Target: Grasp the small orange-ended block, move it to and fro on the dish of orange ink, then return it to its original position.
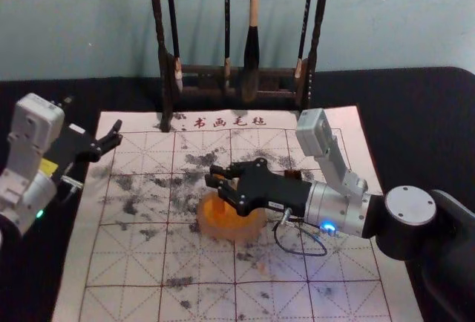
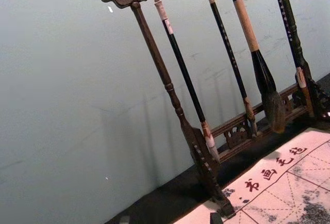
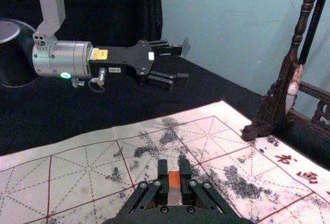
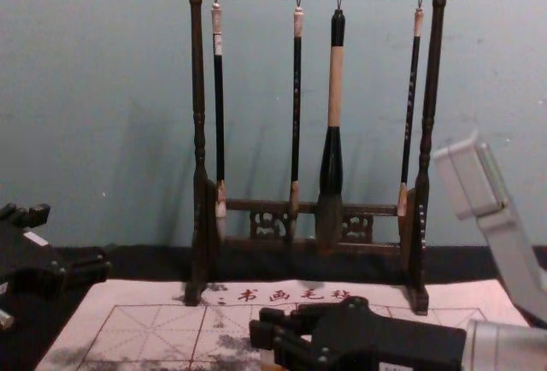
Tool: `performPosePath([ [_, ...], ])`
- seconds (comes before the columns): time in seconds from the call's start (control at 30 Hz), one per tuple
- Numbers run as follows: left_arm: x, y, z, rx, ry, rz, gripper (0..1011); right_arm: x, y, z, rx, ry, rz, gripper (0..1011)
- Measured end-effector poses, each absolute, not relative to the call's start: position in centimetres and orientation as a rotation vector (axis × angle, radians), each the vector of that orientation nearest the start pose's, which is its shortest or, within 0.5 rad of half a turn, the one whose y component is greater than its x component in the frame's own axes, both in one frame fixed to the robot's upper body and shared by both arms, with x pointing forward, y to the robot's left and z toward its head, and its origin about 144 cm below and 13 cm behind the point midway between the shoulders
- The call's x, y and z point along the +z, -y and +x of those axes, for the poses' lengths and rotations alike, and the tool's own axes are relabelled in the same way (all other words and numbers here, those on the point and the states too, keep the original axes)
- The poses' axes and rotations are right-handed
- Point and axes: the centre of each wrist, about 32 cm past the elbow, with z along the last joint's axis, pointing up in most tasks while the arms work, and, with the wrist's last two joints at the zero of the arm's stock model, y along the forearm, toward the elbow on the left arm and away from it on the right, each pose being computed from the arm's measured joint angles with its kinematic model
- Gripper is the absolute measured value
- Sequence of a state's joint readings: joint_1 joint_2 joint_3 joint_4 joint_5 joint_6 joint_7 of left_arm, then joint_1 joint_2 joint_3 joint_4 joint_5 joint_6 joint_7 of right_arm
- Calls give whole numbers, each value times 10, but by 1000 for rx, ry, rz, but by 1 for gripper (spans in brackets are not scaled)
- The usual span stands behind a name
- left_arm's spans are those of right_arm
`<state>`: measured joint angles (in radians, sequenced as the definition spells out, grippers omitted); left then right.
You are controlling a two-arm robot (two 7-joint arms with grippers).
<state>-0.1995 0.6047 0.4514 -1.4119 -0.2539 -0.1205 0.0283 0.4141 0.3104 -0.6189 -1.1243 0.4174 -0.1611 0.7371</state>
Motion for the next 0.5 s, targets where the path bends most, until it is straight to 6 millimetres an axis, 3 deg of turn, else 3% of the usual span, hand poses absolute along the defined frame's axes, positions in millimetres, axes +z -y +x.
performPosePath([
  [0.5, 1140, -310, 489, 1248, 285, 304, 1001, 1113, 200, 543, -460, -4, -100, 136],
])
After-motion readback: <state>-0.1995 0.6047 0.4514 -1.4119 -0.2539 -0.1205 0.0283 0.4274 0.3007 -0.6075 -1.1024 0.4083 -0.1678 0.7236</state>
